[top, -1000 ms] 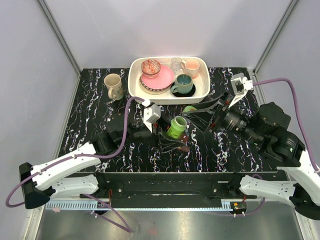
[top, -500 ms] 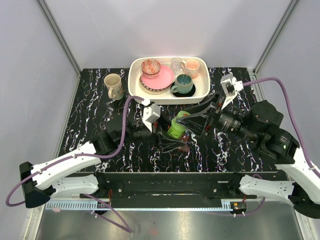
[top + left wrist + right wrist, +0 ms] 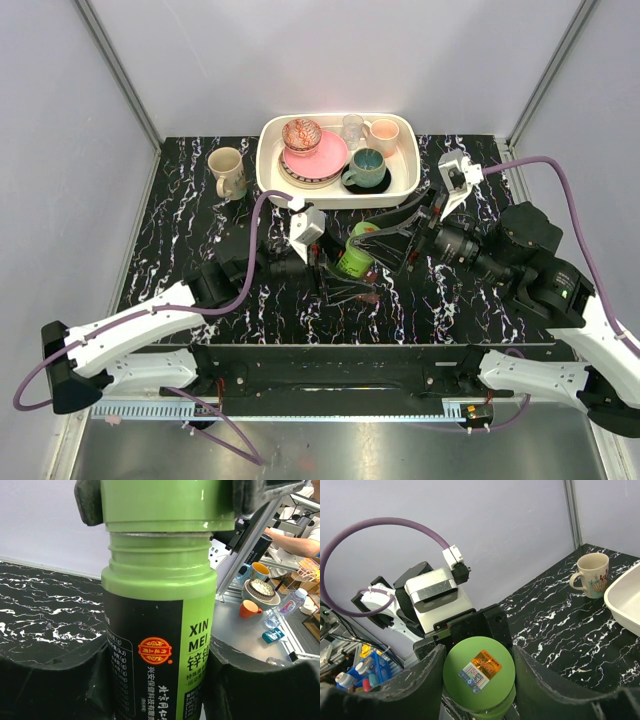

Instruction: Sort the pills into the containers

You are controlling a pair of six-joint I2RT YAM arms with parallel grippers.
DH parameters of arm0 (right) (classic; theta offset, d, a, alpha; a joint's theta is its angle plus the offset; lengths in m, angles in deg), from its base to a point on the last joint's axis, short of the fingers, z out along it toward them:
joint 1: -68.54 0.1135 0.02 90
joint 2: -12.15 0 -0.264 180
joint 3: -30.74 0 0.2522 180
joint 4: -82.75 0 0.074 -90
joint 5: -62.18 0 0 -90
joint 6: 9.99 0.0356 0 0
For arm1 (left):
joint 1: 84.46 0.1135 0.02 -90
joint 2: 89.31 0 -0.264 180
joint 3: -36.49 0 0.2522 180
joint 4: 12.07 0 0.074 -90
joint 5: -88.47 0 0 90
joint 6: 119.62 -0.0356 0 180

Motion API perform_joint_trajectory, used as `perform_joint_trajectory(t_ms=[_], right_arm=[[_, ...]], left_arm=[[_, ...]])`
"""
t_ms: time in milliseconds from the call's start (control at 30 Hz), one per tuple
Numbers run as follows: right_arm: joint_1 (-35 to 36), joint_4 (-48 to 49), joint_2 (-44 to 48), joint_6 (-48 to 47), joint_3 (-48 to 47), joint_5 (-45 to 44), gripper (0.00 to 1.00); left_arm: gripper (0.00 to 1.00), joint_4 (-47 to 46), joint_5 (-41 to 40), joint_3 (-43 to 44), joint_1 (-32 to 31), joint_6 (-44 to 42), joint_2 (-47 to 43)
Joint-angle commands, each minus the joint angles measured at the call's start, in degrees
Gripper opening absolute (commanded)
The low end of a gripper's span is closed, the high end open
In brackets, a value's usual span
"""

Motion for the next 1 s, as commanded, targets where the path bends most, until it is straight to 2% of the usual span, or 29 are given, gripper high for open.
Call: perform_joint_trajectory(t_ms=[0,300,700,967], right_arm=[[0.1,0.7,-0.3,-0.7,1.4,3.0,0.0],[0.1,-0.3,0.2,-1.5,2.6,3.1,0.0],[0.1,-5.4,1.8,-4.0,2.7,-2.1,0.0],[0.1,-5.5,1.0,-3.1,3.0,-0.9,0.0]], left_arm=[[0.0,-6.0,0.9,3.8,-0.3,0.7,0.4],[0.0,-8.4,0.7,4.2,-0.3,1.8,0.8],[0.0,-8.4,-0.5,4.0,-0.3,1.8,-1.2],[0.0,-9.3,0.0,4.3,-0.3,2.4,-0.4]])
